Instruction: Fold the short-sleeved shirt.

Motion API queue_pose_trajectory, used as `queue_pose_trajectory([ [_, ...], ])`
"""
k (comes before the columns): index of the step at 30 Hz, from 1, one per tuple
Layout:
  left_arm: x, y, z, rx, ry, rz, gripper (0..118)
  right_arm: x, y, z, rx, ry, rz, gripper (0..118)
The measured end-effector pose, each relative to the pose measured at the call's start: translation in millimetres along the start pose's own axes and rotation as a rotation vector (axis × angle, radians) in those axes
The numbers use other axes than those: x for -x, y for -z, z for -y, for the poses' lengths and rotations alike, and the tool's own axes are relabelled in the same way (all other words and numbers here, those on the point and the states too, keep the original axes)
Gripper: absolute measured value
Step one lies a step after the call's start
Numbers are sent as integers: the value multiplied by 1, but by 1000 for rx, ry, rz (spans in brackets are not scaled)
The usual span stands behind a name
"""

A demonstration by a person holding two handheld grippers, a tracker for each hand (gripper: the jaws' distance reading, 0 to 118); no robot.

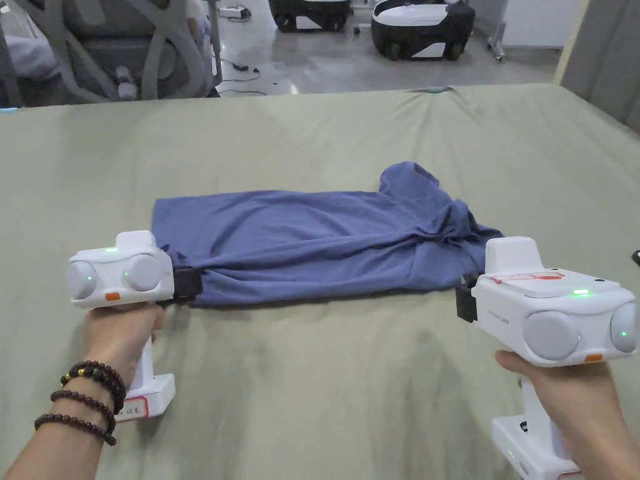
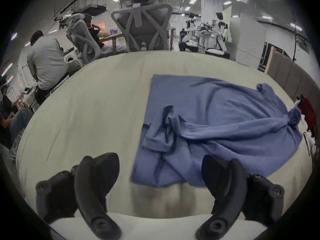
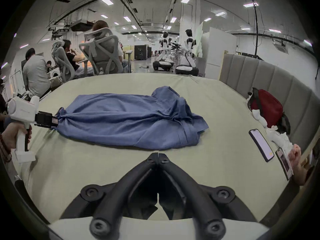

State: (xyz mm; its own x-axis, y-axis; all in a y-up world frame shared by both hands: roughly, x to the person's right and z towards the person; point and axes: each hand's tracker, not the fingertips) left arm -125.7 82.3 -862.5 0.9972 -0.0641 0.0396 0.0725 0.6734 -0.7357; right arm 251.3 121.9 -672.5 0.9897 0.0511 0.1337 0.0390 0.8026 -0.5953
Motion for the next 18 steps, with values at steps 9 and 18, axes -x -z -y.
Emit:
queue_pose_trajectory([
  [9,-12,-7,-1,-47,-31,37,5,-1,37,-11,54,-30,15,0],
  [18,-10,-9,-5,-13,-39,44,5,-44,116,-54,146,79,3,113],
])
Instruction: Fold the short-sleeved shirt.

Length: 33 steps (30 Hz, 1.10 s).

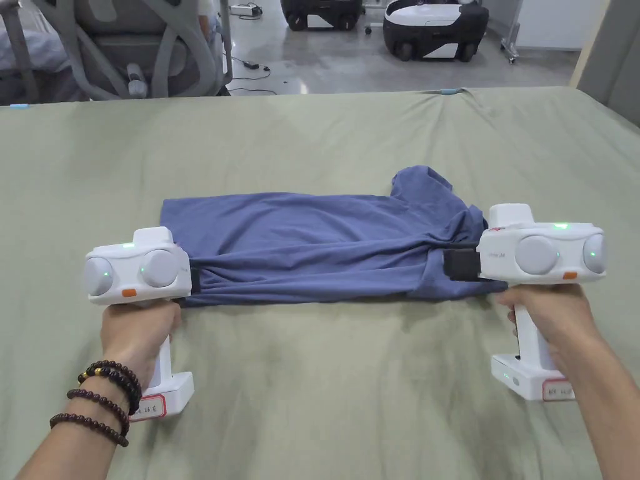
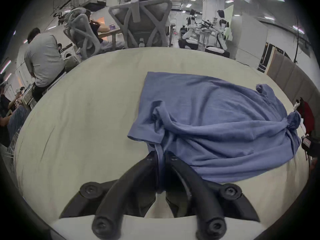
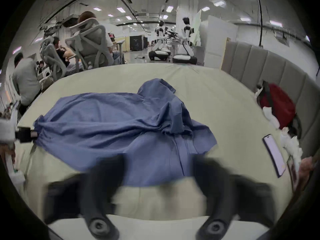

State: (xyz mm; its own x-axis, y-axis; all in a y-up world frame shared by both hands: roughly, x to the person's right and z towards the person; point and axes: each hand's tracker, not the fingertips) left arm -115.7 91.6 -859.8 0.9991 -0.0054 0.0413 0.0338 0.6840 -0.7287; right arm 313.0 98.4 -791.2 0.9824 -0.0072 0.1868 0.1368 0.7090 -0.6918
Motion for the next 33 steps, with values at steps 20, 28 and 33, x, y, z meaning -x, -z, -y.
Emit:
queue_pose_trajectory([
  [20,2,-38,10,-63,49,7,5,14,2,16,87,-63,76,10],
  [28,21,-107,74,-79,58,19,5,9,-82,77,53,-71,65,10],
  [33,36,-152,135,-36,15,58,5,1,-137,130,62,-59,57,10],
])
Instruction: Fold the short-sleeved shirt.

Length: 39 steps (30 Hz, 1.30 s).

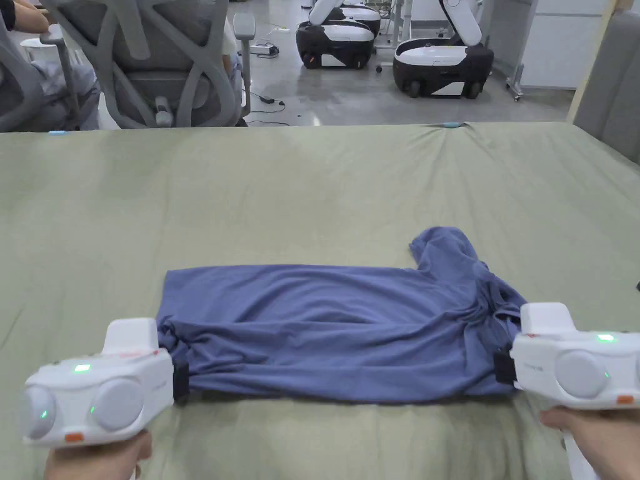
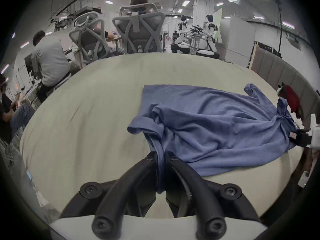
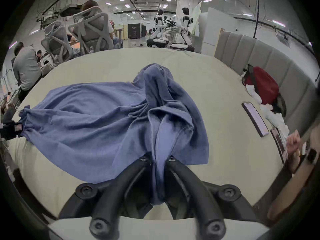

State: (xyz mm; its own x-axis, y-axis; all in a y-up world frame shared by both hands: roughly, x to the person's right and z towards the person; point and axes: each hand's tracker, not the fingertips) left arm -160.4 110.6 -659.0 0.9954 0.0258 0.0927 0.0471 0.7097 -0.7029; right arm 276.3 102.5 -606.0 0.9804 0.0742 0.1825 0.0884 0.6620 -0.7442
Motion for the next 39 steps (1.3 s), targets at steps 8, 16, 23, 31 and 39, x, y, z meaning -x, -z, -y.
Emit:
queue_pose_trajectory([
  [8,-4,19,27,50,-13,-13,5,4,15,22,42,-42,51,10],
  [16,1,25,20,-5,-43,-27,92,2,22,19,-26,-14,56,62],
  [23,0,-2,-11,-79,-88,-17,87,3,-24,2,-151,33,37,74],
  [31,-15,-1,-31,-108,-26,39,0,9,-28,-10,-207,29,35,0],
  [39,-14,73,-109,-31,26,12,49,18,-26,-10,-196,6,7,0],
])
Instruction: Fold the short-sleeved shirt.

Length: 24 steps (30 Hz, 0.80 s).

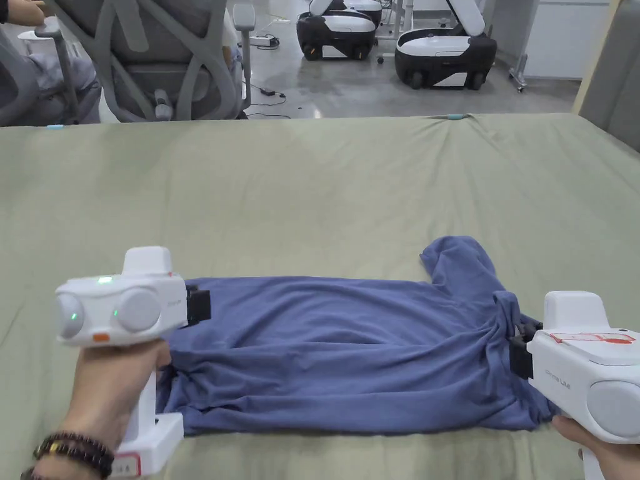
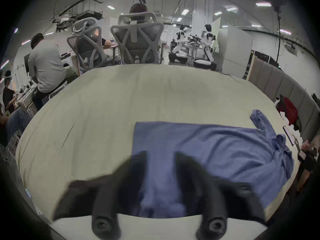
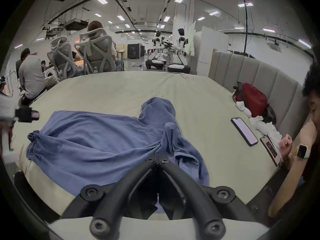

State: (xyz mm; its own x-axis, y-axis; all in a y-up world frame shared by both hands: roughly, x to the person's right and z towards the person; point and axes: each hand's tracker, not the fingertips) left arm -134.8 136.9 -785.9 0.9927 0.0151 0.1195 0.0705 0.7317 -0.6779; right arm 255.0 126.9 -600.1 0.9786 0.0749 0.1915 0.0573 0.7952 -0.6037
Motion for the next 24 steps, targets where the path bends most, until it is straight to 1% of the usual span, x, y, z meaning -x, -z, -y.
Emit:
queue_pose_trajectory([
  [1,3,13,-5,28,-5,-15,76,1,2,0,1,-2,-3,0],
  [2,6,28,-11,60,-19,-28,84,3,5,-1,5,-3,-3,0],
  [4,9,48,-19,77,-35,-32,82,6,11,0,13,-12,-4,0],
  [8,10,75,-22,146,-2,-79,82,11,15,-2,27,-21,-5,0],
  [13,12,100,-14,204,0,-67,84,15,19,-1,35,-34,-11,0],
  [15,11,100,-8,188,-10,-71,84,16,19,1,41,-35,-10,0],
  [16,10,96,-7,178,-5,-74,76,16,19,2,46,-37,-9,0],
  [17,9,93,-9,175,6,-75,60,16,20,3,51,-39,-8,0],
  [18,9,87,-10,162,20,-62,38,17,21,3,55,-41,-8,0],
  [19,7,80,-11,142,35,-64,0,17,20,4,58,-43,-6,0],
  [22,5,72,-14,118,20,-36,0,16,21,3,61,-41,-9,0],
  [24,4,66,-14,112,21,-27,1,13,26,-6,69,-42,-37,0],
])
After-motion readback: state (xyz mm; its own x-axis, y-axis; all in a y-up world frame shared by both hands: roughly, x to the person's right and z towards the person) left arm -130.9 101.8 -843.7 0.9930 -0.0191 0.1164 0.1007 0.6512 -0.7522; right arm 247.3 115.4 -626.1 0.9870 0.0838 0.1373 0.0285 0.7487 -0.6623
